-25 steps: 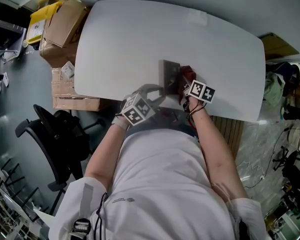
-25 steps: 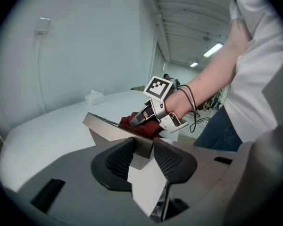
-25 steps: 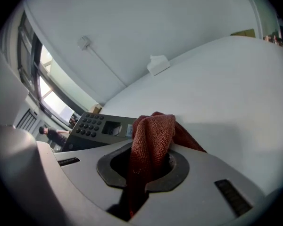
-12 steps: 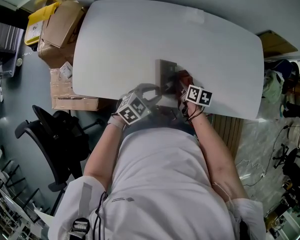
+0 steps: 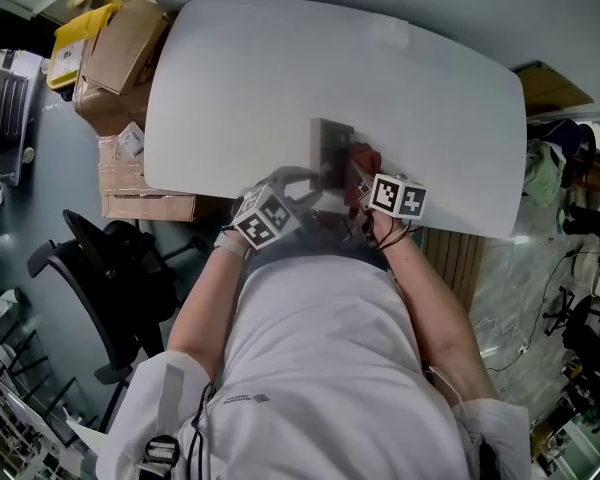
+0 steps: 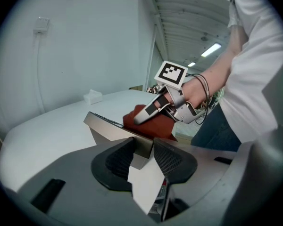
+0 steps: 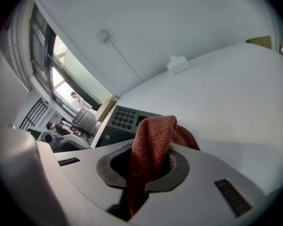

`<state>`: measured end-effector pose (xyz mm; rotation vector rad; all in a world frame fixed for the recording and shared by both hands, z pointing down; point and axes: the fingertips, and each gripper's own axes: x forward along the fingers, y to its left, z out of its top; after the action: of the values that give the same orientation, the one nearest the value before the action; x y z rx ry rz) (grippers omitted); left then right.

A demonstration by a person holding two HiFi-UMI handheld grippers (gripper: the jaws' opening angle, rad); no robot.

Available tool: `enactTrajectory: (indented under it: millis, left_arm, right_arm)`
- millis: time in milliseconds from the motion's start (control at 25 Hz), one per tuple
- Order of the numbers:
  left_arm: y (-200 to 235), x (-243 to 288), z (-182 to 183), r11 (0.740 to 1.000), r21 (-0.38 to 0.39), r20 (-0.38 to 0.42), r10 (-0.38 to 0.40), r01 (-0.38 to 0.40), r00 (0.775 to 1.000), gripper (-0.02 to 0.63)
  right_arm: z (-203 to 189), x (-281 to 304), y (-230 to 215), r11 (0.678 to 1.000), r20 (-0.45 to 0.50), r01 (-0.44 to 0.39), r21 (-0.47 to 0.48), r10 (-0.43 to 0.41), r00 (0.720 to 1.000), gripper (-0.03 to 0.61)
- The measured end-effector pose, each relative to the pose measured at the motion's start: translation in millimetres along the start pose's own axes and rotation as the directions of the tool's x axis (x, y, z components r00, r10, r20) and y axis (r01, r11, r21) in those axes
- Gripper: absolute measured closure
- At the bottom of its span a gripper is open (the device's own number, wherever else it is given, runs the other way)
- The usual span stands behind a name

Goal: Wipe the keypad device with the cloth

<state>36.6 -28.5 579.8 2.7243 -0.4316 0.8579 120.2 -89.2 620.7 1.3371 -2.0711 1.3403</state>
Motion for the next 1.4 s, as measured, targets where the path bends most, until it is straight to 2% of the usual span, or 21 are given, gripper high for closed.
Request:
enactTrajectory:
  millis: [280,400,560,760,1000,1400]
  left_arm:
    - [0,0,-4,1.0,0.0,0.002,-0.003,0.003,1.0,0.486]
    - [-1,-2,-4,1.0,0.0,0.01,-0.003,0.003,1.0,0.488]
    - [-1,-2,-3,1.0,0.001,0.022,-0.006,0.006,1.0,0.486]
    - [-1,-2,-2,1.0,0.003,0.031,-0.008,0.008,0.999,0.486]
    - [-1,-3,-2,1.0,0.007,0.035,-0.011,0.011,0.999,0.486]
    - [0,-1,-3,1.0,0.003,0.039,-0.007,0.007,0.999,0.486]
  right_arm:
    - [64,21,76,0.984,0.099,-0.165,-0.071,0.171,0.98,0.525]
    - [74,37,93,0.978,0.09,-0.18,-0.106,0.19,0.978,0.525]
    - [72,49,95,0.976,0.058,-0.182,-0.118,0.19,0.98,0.525]
    - [75,50,92,0.979,0.071,-0.171,-0.116,0.18,0.981,0.525]
    - [80,49,69,0.987,0.175,-0.153,0.055,0.142,0.974,0.525]
    - [58,54,-4,0.993,0.127,0.02,0.117,-0.035,0.991,0.525]
